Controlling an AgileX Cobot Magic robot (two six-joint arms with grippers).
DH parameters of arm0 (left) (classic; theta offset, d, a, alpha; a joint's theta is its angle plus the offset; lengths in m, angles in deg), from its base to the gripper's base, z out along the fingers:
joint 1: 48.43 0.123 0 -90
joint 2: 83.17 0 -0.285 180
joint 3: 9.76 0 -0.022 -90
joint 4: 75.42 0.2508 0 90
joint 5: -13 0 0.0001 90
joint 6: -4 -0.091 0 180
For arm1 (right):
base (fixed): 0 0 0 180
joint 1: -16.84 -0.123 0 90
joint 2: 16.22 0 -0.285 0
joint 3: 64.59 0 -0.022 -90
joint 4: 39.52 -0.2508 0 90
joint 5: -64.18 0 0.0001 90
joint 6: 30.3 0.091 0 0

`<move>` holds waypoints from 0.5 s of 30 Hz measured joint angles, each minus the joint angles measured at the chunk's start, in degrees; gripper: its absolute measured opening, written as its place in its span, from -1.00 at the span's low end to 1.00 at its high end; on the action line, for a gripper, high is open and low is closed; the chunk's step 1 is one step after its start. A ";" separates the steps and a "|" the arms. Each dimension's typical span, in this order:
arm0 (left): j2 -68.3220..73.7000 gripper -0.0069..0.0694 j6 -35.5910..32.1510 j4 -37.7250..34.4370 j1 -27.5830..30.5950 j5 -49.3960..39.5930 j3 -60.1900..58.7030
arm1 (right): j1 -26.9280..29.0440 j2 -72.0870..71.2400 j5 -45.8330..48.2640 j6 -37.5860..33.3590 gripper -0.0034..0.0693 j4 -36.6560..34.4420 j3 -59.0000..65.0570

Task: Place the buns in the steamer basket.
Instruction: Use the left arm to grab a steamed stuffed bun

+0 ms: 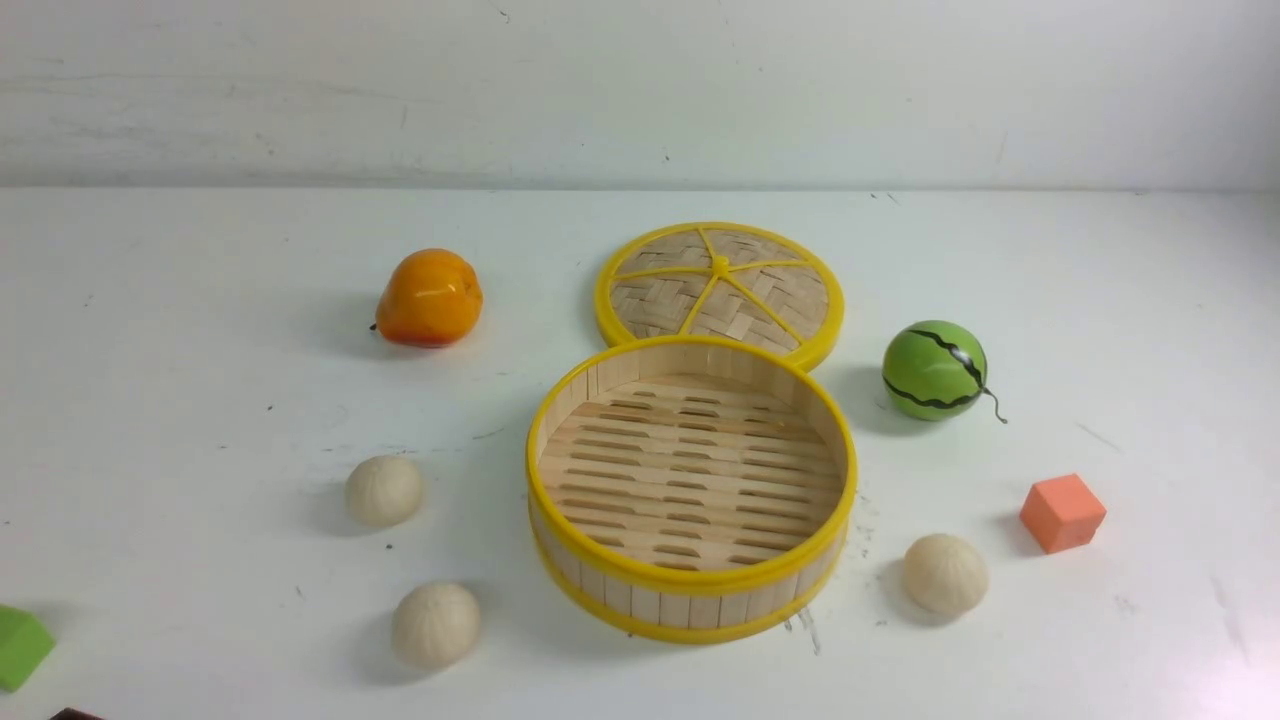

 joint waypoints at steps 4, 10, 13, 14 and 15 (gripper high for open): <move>0.00 -0.66 -0.24 -0.91 0.00 -0.13 0.00 | 0.00 0.00 0.00 0.00 -0.25 0.00 0.00; 0.05 -0.65 -17.49 1.22 0.00 -8.25 11.13 | 0.00 0.00 0.00 0.00 -0.25 0.00 0.00; 3.42 -0.74 -23.80 6.52 0.00 -14.70 19.78 | 0.00 0.00 0.00 0.00 -0.25 0.00 0.00; 7.33 -0.83 -25.51 11.10 0.00 -20.45 24.95 | 0.00 0.00 0.00 0.00 -0.25 0.00 0.00; 11.14 -0.86 -26.49 16.26 0.00 -24.95 29.28 | 0.00 0.00 0.00 0.00 -0.25 0.00 0.00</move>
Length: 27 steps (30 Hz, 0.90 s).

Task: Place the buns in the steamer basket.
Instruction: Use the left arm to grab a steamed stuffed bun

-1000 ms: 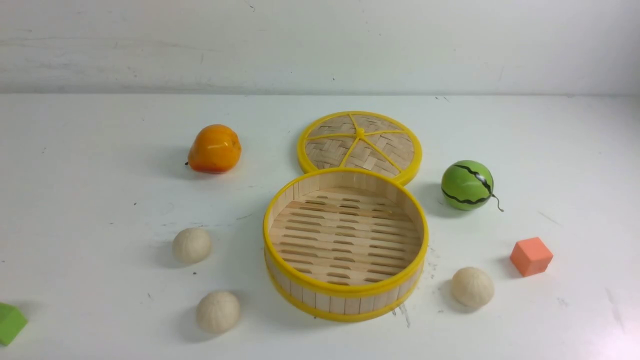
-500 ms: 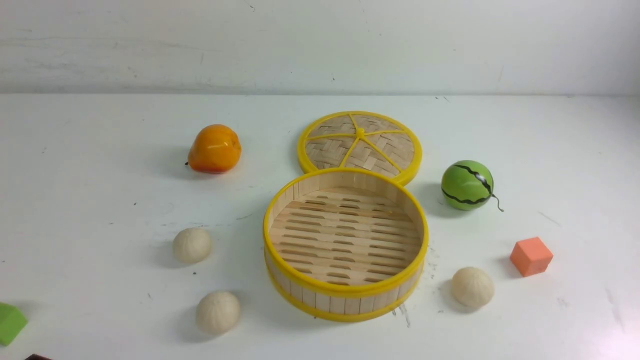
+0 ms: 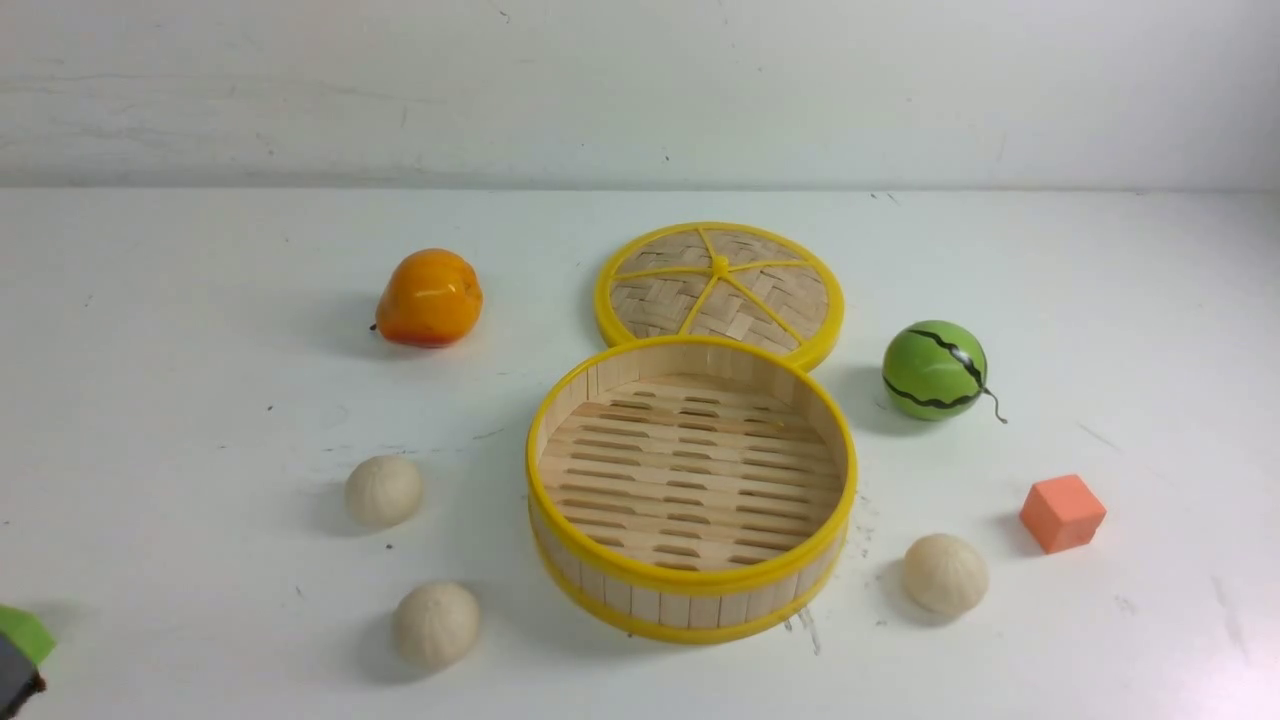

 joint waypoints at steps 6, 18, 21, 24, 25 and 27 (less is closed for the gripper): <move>16.41 -0.86 -4.26 18.19 0.00 -16.98 17.67 | 0.00 0.00 0.00 0.00 -0.25 0.00 0.00; 45.43 -0.82 -4.54 29.20 -13.95 -23.24 31.33 | 0.04 0.00 0.00 0.00 -0.25 0.00 0.00; 53.58 -0.61 -4.35 30.40 -18.52 -22.33 34.53 | 0.04 0.00 0.00 0.00 -0.25 0.00 0.00; 61.67 -0.22 -4.07 30.92 -22.13 -21.31 38.49 | 0.04 0.00 0.00 0.00 -0.25 0.00 0.00; 64.50 -0.10 -3.80 31.00 -23.01 -20.96 40.04 | 0.04 0.00 0.00 0.00 -0.25 0.00 0.00; 69.20 0.19 -2.48 31.00 -23.91 -20.52 42.75 | 0.04 0.00 0.00 0.00 -0.25 0.00 0.00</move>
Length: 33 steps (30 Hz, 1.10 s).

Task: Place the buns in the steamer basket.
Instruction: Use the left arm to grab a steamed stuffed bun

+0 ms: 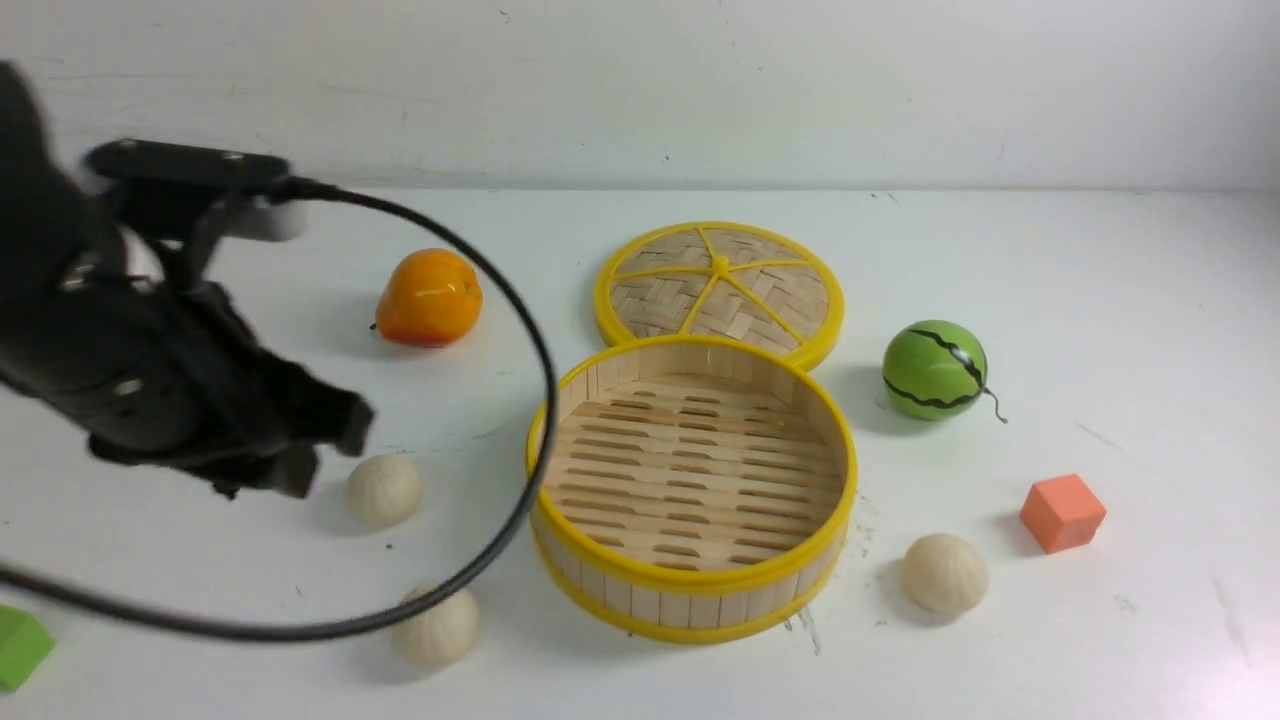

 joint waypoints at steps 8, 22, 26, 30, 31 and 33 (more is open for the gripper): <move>11.87 0.70 3.69 1.51 1.51 4.88 4.44 | 0.00 0.00 0.00 0.00 -0.25 0.00 0.00; 23.61 0.68 3.37 1.51 6.79 14.06 4.44 | 0.00 0.00 0.00 0.00 -0.25 0.00 0.00; 25.70 0.68 3.37 1.51 6.79 15.30 4.52 | 0.00 0.00 0.00 0.00 -0.25 0.00 0.00; 28.09 0.61 3.37 0.66 6.79 16.97 4.60 | 0.00 0.00 0.00 0.00 -0.25 0.00 0.00; 28.48 0.57 3.37 0.31 6.79 17.45 4.65 | 0.00 0.00 0.00 0.00 -0.25 0.00 0.00; 28.92 0.51 3.37 -0.04 6.79 17.80 4.65 | 0.00 0.00 0.00 0.00 -0.25 0.00 0.00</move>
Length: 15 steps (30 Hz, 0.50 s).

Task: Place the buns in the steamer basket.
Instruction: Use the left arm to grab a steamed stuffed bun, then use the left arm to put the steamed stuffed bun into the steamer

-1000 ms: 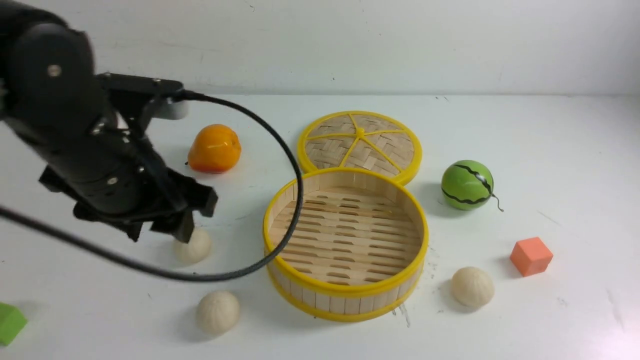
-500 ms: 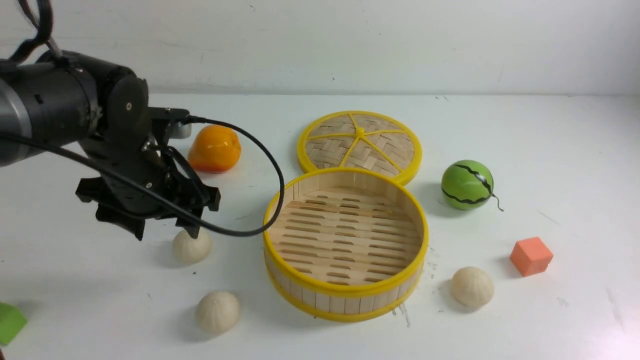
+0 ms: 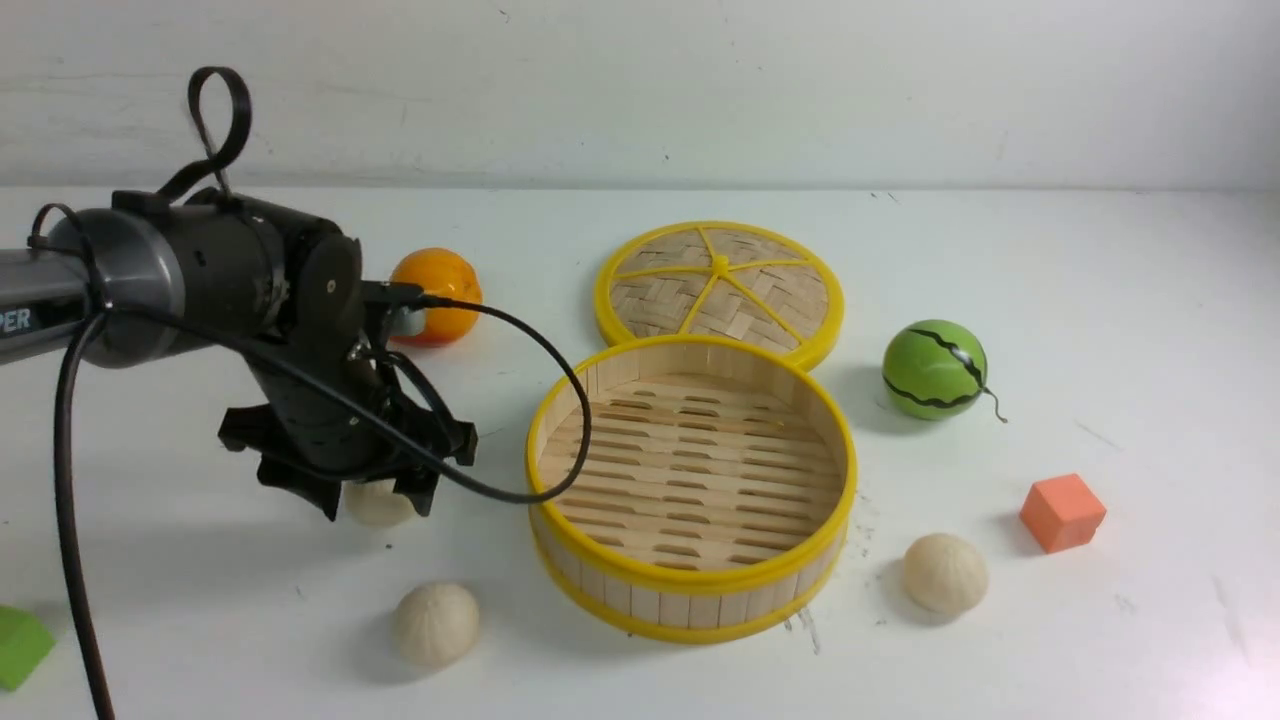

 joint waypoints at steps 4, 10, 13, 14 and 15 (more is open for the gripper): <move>1.54 0.08 0.00 -0.25 0.00 0.74 0.07 | 0.00 0.00 0.00 0.00 -0.25 0.00 0.00; 1.88 -0.72 0.00 0.98 0.00 1.54 1.24 | 0.00 0.00 0.00 0.00 -0.25 0.00 0.00; 1.69 -0.84 -0.16 1.64 0.00 0.79 2.60 | 0.00 0.00 0.00 0.00 -0.25 0.00 0.00; 1.10 -0.84 -0.44 1.80 0.00 -0.26 3.73 | 0.00 0.00 0.00 0.00 -0.25 0.00 0.00; 0.47 -0.84 -0.80 1.85 -0.08 -1.02 4.47 | 0.00 0.00 0.00 0.00 -0.25 0.00 0.00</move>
